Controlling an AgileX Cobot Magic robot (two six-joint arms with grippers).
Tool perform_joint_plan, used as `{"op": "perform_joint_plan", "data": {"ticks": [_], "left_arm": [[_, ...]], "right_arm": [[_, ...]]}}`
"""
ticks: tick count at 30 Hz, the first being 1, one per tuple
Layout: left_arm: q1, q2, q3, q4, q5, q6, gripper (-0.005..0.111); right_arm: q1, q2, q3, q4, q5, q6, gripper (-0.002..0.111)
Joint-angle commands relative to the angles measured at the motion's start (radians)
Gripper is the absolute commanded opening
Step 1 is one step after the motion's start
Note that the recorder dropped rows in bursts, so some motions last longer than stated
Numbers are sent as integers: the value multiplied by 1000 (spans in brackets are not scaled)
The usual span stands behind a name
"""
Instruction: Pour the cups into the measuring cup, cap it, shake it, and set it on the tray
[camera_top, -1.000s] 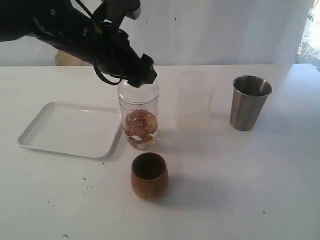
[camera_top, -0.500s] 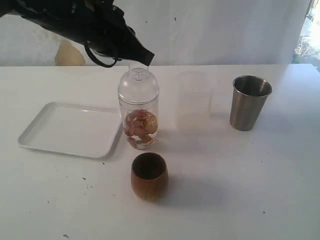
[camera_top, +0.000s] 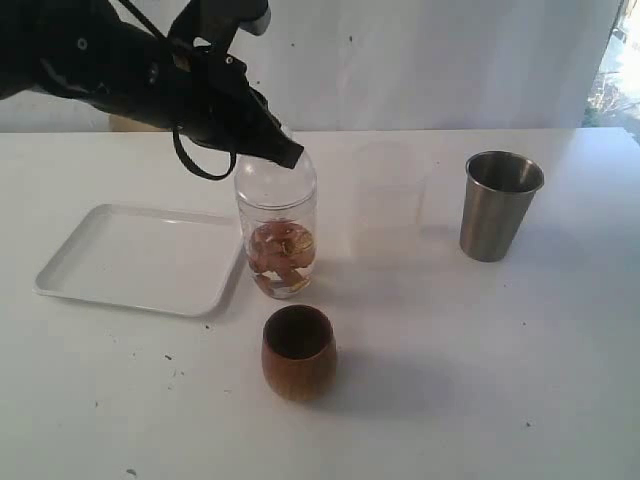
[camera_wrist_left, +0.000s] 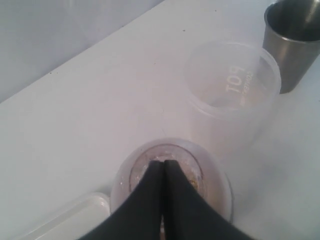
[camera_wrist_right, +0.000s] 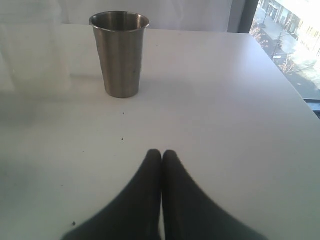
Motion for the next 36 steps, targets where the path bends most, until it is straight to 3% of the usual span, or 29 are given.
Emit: {"op": "perform_joint_plan", "data": {"ticks": [1,10,20,36], "left_arm": [[-3,-5,29,3,0,1,1],[-3,-5,33,-1,-25,1,1],[-3,-5,33,-1,-170,1,1],[-32,48,33,-37,-214,39,1]], "right_arm": [[-7,-6,7,-3,-12,47,0],[-7,-6,7,-3,-12,47,0],[-7,-6,7,-3,-12,47,0],[-7,-6,7,-3,-12,47,0]]}}
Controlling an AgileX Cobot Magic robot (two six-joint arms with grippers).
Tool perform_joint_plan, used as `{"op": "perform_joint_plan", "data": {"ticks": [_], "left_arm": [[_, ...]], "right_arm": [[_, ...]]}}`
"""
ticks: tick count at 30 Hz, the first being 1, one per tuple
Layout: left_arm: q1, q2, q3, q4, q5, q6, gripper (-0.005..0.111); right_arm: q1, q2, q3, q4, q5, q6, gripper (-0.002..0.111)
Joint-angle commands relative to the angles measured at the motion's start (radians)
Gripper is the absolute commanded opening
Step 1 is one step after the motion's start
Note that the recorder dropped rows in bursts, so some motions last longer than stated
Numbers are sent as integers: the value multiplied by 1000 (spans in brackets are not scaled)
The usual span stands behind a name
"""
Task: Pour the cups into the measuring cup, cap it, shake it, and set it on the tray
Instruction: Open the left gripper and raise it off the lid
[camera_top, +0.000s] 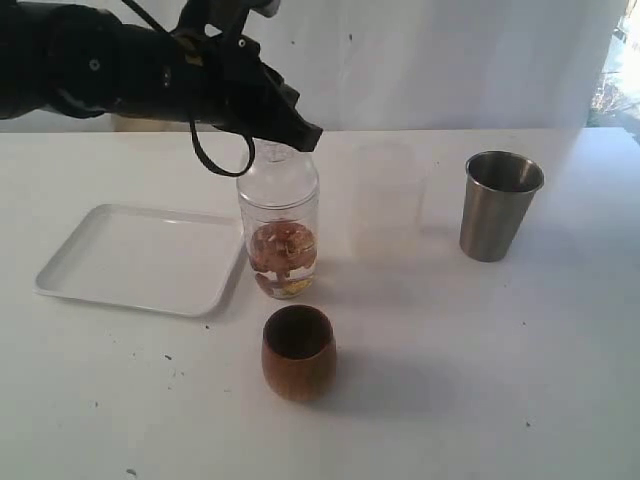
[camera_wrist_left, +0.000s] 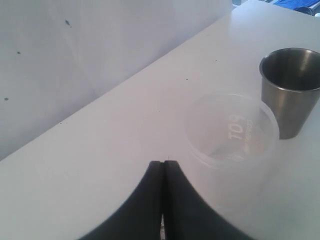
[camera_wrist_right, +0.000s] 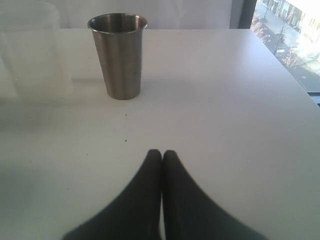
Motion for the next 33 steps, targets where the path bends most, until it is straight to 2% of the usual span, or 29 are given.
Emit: {"op": "perform_joint_plan", "data": {"ticks": [1,8,14,29,33], "left_arm": [[-3,51,4,-21,-5,-2,1],[-3,67,6,-26,49,10,1],[-3,84,36,-28,41,10,1],[-3,-58,12,-28,40,5,1],[-3,-52,12,-28,79,5,1]], "right_arm": [[-7,-6,7,-3,-12,3,0],[-7,-6,7,-3,-12,3,0],[-7,-6,7,-3,-12,3,0],[-7,-6,7,-3,-12,3,0],[-7,-6,7,-3,-12,3,0]]}}
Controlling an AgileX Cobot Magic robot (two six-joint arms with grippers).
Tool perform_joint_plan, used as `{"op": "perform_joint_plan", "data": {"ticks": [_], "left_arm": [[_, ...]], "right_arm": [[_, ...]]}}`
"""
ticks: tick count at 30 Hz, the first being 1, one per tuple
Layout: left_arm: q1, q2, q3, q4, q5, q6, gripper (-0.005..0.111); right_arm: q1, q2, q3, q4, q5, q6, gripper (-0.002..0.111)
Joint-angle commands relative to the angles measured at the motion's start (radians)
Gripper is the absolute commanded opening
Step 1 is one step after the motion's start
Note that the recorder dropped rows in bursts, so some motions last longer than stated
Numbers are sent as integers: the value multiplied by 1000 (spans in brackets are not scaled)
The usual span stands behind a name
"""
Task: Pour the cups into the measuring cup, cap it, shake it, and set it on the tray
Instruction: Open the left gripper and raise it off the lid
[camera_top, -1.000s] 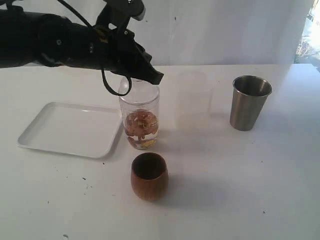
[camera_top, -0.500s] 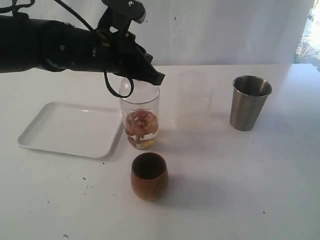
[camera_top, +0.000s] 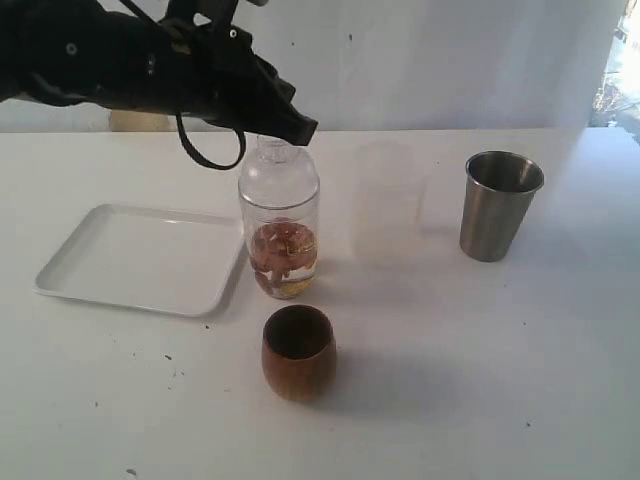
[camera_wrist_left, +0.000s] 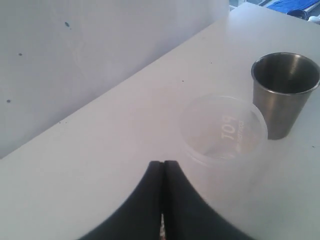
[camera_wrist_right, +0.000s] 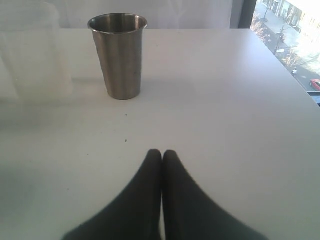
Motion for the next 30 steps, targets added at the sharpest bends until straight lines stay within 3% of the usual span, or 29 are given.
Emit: {"op": "perform_joint_plan", "data": {"ticks": [1,14,27,30], "left_arm": [[-3,0,3,-5,48,-3,1],[-3,85,5,-5,72,-3,1],[-3,-36,5,-1,19,2,1],[-3,-75,3,-1,20,14,10]], "right_arm": [[-7,-6,7,-3,-12,1,0],[-7,-6,7,-3,-12,1,0],[-7,-6,7,-3,-12,1,0],[-7,-6,7,-3,-12,1,0]]}}
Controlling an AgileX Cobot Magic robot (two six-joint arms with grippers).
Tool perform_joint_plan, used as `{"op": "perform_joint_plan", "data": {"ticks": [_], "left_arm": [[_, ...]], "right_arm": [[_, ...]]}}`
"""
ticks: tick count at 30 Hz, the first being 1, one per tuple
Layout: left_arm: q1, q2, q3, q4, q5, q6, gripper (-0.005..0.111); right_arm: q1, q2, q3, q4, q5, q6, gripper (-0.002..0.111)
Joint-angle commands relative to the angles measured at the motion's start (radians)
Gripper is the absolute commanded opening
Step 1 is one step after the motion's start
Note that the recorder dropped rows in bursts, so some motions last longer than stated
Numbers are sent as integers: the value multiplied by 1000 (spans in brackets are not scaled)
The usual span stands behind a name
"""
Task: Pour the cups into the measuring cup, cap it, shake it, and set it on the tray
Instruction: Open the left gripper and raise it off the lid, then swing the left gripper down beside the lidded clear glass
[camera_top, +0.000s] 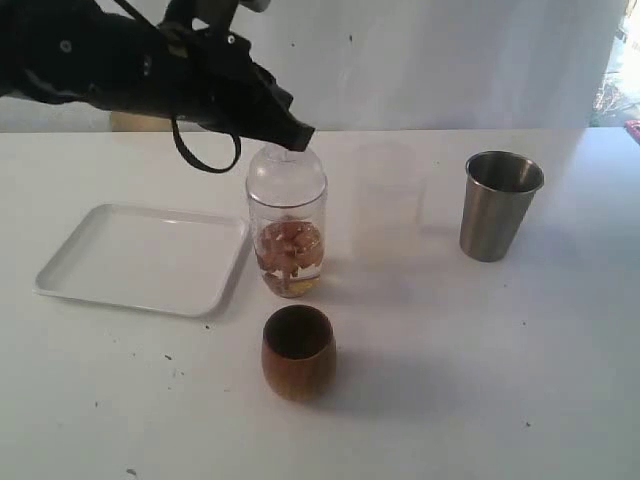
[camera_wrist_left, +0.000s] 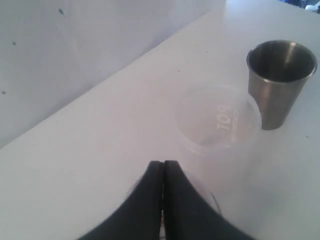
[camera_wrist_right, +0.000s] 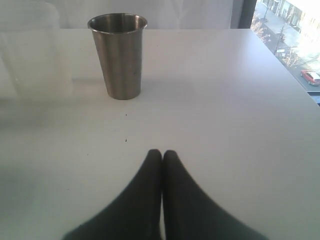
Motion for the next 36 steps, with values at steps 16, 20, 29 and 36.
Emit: {"op": "perform_joint_plan", "data": {"ticks": [16,20,29,36], "left_arm": [[-2,-145,1,-5,58,-2,105],[-2,-155,62,-34,83,-1,105],[-2,-225,485,-95,-523,-59,105],[-2,-221,680,297,-837,-455,105]], "right_arm": [[-7,-6,7,-3,-12,1,0],[-7,-6,7,-3,-12,-3,0],[-7,-6,7,-3,-12,-4,0],[-7,-6,7,-3,-12,-4,0]]}}
